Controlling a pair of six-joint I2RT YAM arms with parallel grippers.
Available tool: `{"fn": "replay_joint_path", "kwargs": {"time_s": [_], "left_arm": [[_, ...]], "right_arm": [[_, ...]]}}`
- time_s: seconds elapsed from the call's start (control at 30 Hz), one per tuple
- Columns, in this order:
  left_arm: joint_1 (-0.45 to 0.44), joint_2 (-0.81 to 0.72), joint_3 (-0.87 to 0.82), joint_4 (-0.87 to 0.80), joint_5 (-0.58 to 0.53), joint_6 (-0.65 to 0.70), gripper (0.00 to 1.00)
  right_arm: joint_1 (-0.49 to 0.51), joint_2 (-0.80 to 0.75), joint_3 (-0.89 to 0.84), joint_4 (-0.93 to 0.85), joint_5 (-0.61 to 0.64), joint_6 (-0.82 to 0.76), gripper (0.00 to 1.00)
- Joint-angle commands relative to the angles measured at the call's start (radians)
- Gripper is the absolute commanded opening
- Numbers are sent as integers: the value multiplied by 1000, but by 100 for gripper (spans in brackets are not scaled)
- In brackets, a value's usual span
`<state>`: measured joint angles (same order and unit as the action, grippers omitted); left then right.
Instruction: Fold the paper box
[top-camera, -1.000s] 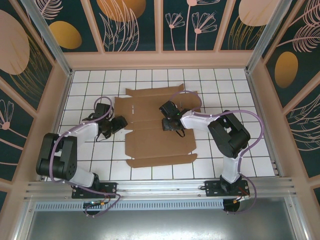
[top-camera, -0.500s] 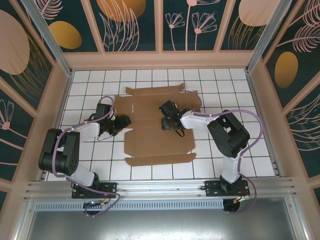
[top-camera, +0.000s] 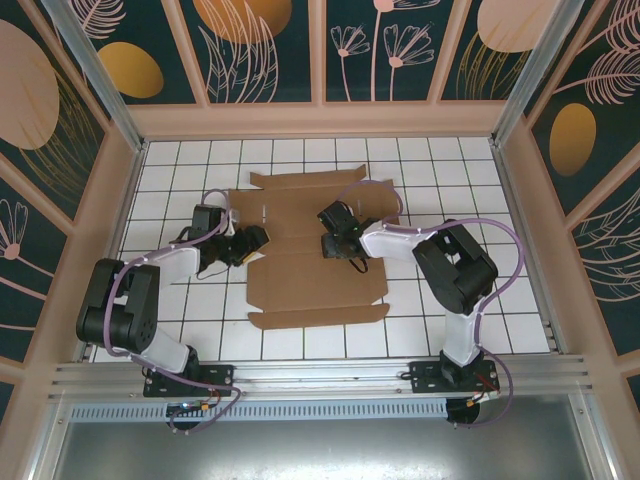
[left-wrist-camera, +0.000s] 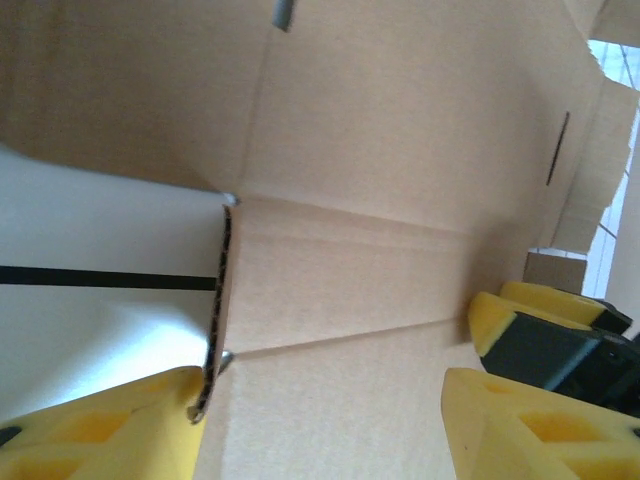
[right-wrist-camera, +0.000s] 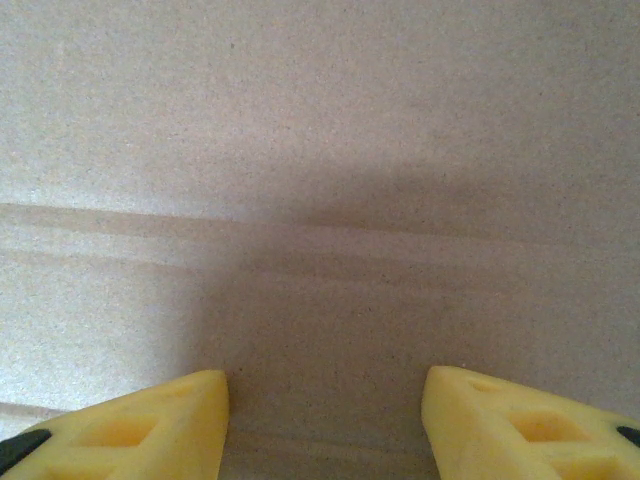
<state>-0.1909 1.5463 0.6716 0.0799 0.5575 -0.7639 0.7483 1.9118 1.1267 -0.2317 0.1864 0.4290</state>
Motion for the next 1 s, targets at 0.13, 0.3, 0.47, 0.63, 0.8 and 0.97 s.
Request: {"fn": "replay_joint_path", "kwargs": {"time_s": [0.13,0.3,0.47,0.63,0.8,0.97], "left_arm": [[-120,65,63,27,4,4,64],[-123,74,113,-73,-75,32,63],[-83,-56,237,-243,-239,101,66],[21,-76,346,-356,-440,167,72],[56,67,462,-439,-608,237,79],[77,209,567,-427,-558,283,80]], "right_arm": [[11,137,-40,-118,-79,31,55],[11,132,-42,-129,-61,33,55],[9,121,-55,-126,-67,24,55],[10,121,-60,-114,-77,16,55],[9,127,-59,-110,-81,4,56],[10,127,-52,-107,-79,-5,56]]}}
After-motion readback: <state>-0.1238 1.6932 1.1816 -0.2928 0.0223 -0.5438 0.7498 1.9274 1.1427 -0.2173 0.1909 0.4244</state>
